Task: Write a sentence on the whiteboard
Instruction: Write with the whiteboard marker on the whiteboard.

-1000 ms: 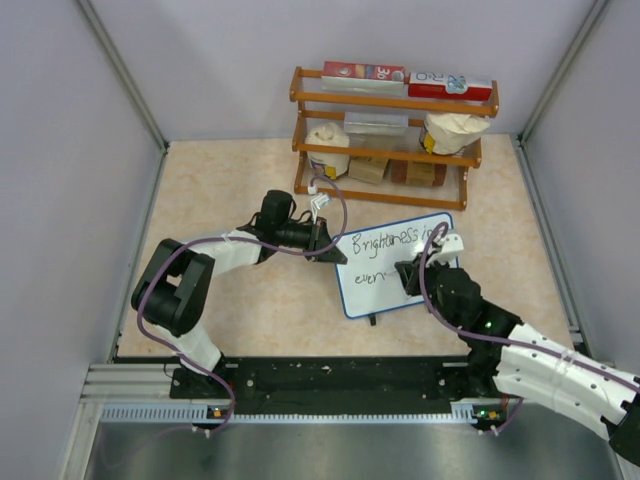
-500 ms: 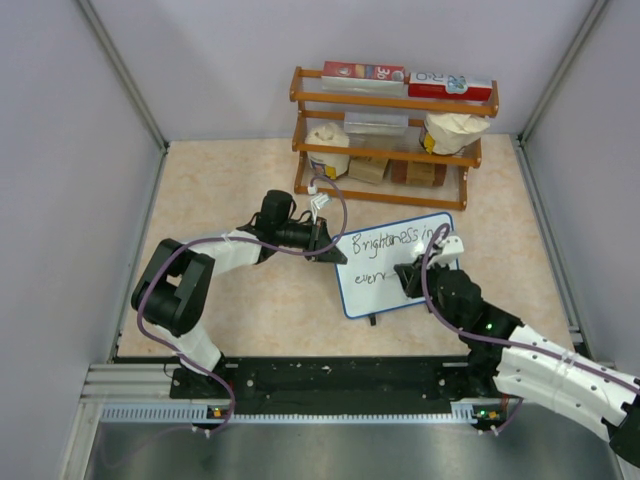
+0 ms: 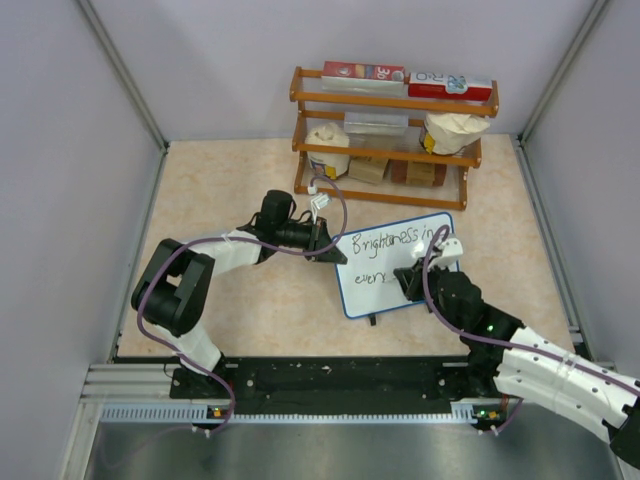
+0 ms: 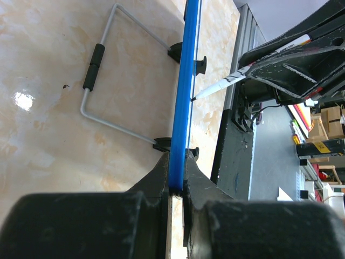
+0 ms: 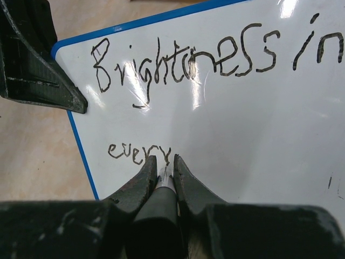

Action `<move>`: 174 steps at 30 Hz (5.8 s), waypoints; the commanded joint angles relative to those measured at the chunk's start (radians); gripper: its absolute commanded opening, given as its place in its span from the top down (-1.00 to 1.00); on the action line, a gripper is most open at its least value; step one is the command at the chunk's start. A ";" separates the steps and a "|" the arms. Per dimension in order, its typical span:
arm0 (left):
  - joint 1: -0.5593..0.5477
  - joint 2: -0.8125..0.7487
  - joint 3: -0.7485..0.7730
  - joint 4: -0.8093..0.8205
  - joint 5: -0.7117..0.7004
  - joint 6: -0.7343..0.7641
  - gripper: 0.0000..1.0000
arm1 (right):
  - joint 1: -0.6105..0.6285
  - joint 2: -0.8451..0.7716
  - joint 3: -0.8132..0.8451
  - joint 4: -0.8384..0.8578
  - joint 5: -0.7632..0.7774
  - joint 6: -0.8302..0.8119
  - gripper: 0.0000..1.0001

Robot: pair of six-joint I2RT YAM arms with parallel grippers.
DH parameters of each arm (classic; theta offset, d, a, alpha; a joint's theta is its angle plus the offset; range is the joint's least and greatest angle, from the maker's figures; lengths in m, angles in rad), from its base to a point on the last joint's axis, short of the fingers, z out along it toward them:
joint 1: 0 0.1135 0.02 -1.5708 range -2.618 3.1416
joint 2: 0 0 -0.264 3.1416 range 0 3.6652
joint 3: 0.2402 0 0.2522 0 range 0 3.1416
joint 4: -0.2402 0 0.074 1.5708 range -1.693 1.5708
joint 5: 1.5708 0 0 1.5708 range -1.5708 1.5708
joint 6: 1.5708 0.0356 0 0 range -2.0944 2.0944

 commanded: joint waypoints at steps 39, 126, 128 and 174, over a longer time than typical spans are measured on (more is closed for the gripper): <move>-0.016 0.023 -0.018 -0.074 -0.166 0.148 1.00 | -0.323 -0.131 0.071 0.005 -0.405 -0.044 1.00; -0.019 0.033 -0.015 -0.074 -0.161 0.147 1.00 | -0.324 -0.160 0.072 -0.136 -0.195 -0.064 1.00; -0.019 0.033 -0.015 -0.074 -0.161 0.147 1.00 | -0.324 -0.150 0.074 -0.130 -0.190 -0.065 1.00; -0.018 0.028 -0.015 -0.078 -0.164 0.150 1.00 | -0.324 -0.108 0.028 -0.089 -0.193 -0.045 1.00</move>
